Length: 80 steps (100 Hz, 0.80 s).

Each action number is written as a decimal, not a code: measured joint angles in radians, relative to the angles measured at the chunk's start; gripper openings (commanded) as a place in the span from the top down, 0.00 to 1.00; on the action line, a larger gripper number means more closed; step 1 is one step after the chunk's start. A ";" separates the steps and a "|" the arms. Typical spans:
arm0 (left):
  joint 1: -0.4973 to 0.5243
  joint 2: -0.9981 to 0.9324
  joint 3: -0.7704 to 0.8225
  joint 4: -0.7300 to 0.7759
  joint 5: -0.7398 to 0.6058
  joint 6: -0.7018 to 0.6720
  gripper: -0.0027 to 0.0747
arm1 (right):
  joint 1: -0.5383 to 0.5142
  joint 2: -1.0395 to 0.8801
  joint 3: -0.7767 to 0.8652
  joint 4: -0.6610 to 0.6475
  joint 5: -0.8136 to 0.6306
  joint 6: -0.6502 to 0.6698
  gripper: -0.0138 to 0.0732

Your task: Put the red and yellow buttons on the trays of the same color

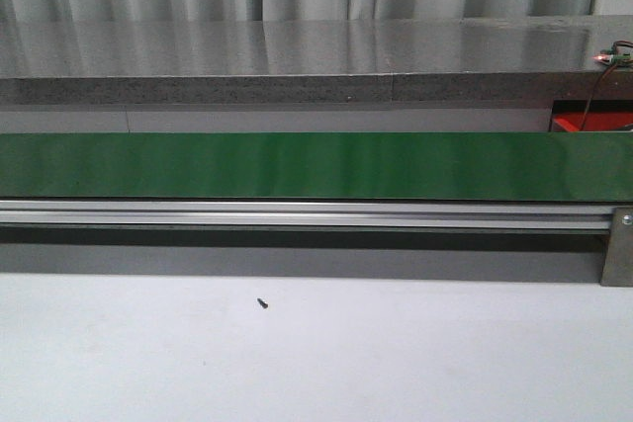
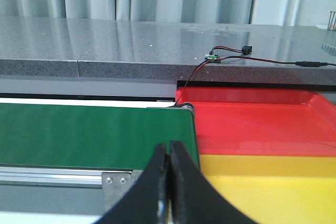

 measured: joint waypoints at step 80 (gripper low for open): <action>0.044 0.047 -0.100 -0.011 0.035 0.000 0.99 | 0.000 0.000 0.000 0.000 0.000 0.000 0.98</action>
